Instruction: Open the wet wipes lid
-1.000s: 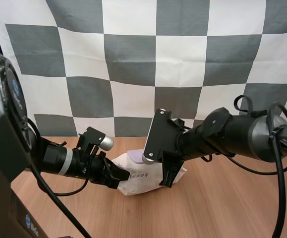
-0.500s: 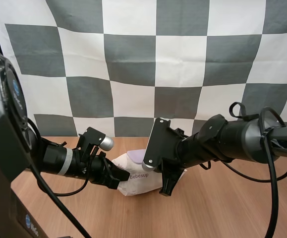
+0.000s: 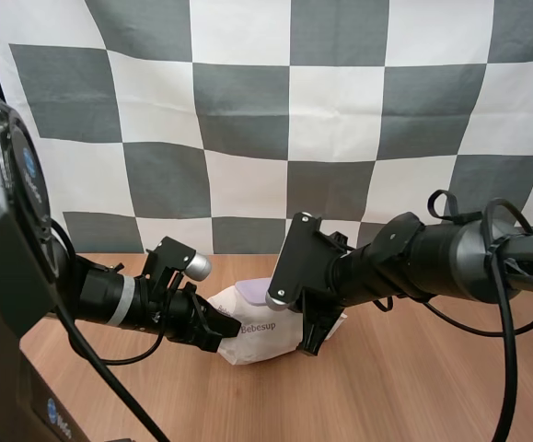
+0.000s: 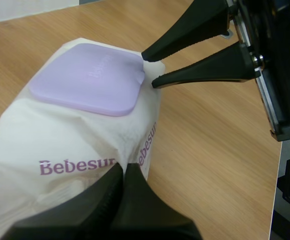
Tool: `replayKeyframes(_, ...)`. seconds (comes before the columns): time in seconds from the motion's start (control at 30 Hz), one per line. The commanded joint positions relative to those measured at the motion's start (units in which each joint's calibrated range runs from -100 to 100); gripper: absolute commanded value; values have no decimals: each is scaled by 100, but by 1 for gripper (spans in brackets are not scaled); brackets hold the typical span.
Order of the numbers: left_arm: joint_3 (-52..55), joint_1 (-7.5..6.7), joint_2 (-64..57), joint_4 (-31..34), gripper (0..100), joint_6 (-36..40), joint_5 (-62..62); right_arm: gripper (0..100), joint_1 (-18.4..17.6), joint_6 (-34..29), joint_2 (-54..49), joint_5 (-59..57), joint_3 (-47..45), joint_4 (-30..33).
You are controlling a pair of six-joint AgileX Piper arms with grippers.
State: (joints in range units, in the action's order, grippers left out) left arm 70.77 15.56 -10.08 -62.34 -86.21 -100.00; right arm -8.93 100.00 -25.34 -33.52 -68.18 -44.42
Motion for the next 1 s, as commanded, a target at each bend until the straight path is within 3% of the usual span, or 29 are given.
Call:
replayKeyframes(0.0,-3,-3,-8,6,0,4,0,37,-18,0,1,8,-1,-127)
replayKeyframes(0.77,-3,-3,-8,6,0,33,0,36,-136,0,434,491,-1,-397)
replayKeyframes(0.97,-3,-3,-8,29,0,32,0,26,-136,0,434,508,-1,-408)
